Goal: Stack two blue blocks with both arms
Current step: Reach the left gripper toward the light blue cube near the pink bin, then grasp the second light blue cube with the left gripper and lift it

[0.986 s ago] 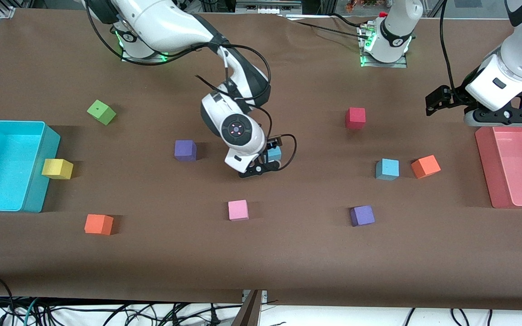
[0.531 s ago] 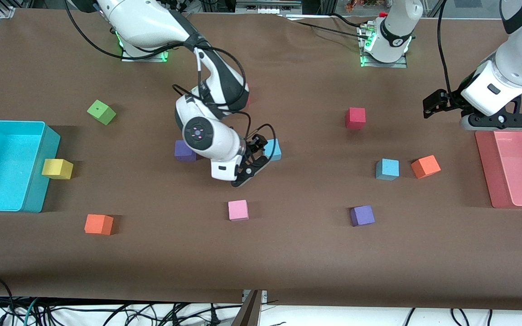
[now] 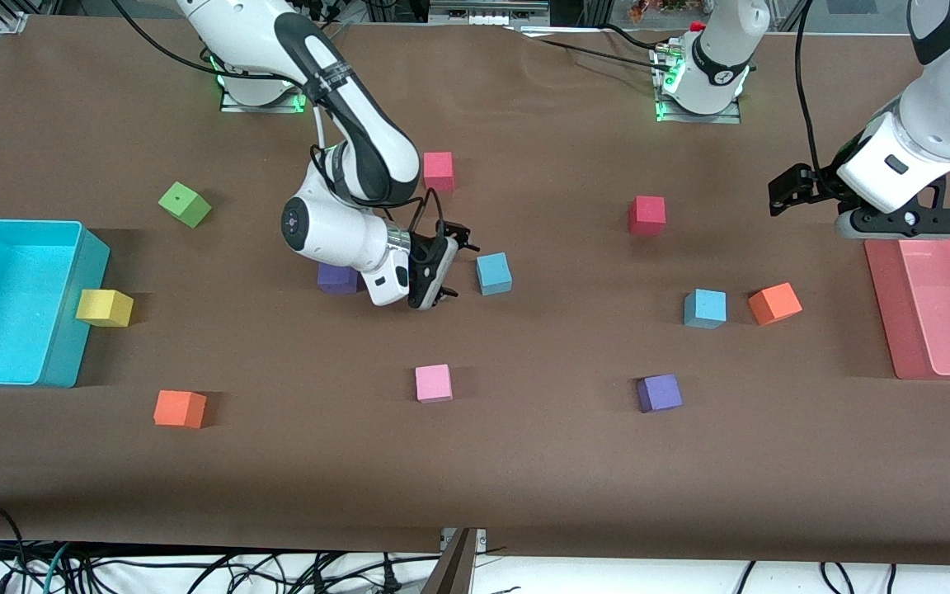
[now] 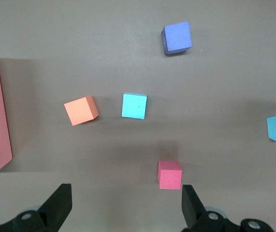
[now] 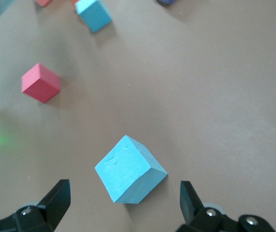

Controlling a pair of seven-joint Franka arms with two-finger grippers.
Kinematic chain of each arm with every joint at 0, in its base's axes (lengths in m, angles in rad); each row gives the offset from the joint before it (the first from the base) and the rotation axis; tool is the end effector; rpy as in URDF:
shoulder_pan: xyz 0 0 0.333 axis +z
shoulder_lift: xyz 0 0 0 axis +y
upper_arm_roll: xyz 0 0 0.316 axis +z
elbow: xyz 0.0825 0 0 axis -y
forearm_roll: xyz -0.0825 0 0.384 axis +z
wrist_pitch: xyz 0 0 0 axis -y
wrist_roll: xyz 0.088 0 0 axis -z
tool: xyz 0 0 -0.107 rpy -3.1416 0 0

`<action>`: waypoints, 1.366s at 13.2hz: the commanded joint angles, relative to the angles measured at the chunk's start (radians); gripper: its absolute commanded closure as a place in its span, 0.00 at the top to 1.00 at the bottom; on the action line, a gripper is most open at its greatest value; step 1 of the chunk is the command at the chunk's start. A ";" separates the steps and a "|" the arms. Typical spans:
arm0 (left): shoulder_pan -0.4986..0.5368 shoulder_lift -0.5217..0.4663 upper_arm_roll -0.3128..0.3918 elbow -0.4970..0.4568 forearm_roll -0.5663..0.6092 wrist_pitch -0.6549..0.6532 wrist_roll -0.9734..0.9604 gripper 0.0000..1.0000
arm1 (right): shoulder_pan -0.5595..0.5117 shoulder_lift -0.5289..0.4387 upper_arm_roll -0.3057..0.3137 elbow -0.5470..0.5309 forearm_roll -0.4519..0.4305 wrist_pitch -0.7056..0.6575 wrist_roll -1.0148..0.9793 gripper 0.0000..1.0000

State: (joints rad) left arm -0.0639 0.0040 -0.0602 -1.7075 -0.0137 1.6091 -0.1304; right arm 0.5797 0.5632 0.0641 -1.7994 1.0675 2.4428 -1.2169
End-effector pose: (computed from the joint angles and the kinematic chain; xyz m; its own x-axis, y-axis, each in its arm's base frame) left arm 0.5477 -0.0697 0.5611 0.9946 0.0075 -0.1031 0.0075 -1.0000 0.0004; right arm 0.5323 0.3967 0.2425 0.5504 0.6559 0.5166 0.8297 -0.3608 -0.4259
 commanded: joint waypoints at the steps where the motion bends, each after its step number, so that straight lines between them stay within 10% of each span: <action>1: -0.007 0.043 -0.003 -0.041 0.026 0.044 0.006 1.00 | -0.009 -0.022 0.029 -0.063 0.164 0.016 -0.269 1.00; 12: 0.001 0.186 -0.001 -0.454 0.024 0.714 0.133 1.00 | -0.052 0.064 0.033 -0.072 0.350 0.007 -0.691 1.00; 18: 0.001 0.327 0.046 -0.480 0.021 0.922 0.270 1.00 | -0.050 0.092 0.033 -0.072 0.482 -0.025 -0.848 1.00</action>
State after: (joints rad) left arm -0.0633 0.3198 -0.0226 -2.1952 -0.0132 2.5166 0.0942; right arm 0.5451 0.6575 0.0794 -1.8708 1.5162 2.4265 -2.0231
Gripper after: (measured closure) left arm 0.000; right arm 0.000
